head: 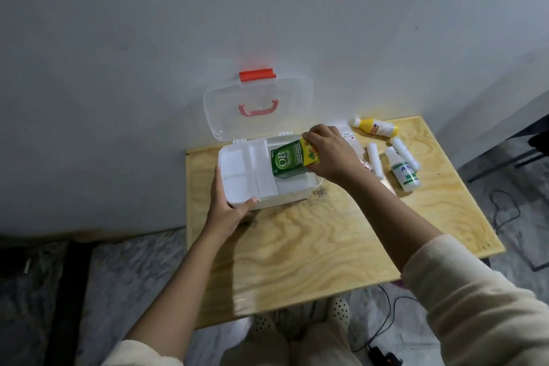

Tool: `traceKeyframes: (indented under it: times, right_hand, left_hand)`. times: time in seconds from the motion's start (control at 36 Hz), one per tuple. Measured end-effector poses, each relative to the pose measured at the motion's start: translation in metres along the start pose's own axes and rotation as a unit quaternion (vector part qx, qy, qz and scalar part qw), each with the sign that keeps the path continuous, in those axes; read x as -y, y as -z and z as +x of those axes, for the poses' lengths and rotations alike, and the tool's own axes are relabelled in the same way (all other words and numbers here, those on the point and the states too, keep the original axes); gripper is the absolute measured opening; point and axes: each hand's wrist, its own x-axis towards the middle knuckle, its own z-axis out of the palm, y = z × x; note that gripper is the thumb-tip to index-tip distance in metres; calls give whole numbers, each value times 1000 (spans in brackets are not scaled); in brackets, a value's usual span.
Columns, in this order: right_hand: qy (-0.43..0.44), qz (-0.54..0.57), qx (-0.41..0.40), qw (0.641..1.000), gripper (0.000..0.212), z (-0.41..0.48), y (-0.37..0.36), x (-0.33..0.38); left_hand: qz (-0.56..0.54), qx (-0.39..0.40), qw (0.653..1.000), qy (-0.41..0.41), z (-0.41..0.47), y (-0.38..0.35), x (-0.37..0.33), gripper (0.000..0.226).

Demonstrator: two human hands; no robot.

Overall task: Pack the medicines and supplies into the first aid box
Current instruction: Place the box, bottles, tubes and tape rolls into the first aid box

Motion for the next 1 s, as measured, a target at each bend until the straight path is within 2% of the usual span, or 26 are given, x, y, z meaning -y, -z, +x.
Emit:
traceKeyframes:
  times: [0.39, 0.5, 0.64, 0.81, 0.92, 1.0]
  right_hand:
    - [-13, 67, 127, 990, 72, 23, -47, 11]
    - [-22, 72, 113, 991, 65, 28, -53, 15]
    - [-37, 77, 74, 994, 44, 29, -67, 21]
    - [-33, 122, 62, 990, 38, 26, -65, 17]
    - [-50, 200, -31, 978, 34, 17, -45, 4]
    - [-81, 249, -117, 958, 22, 7, -32, -16]
  left_hand:
    - [7, 6, 1000, -5, 0, 4, 4, 108]
    - [14, 4, 1000, -2, 2, 2, 2, 110]
    - [17, 11, 1000, 10, 1, 2, 1, 113]
    - [28, 10, 999, 19, 3, 3, -2, 110]
    - [21, 8, 999, 32, 4, -2, -5, 115]
    - [19, -1, 999, 33, 4, -3, -5, 115]
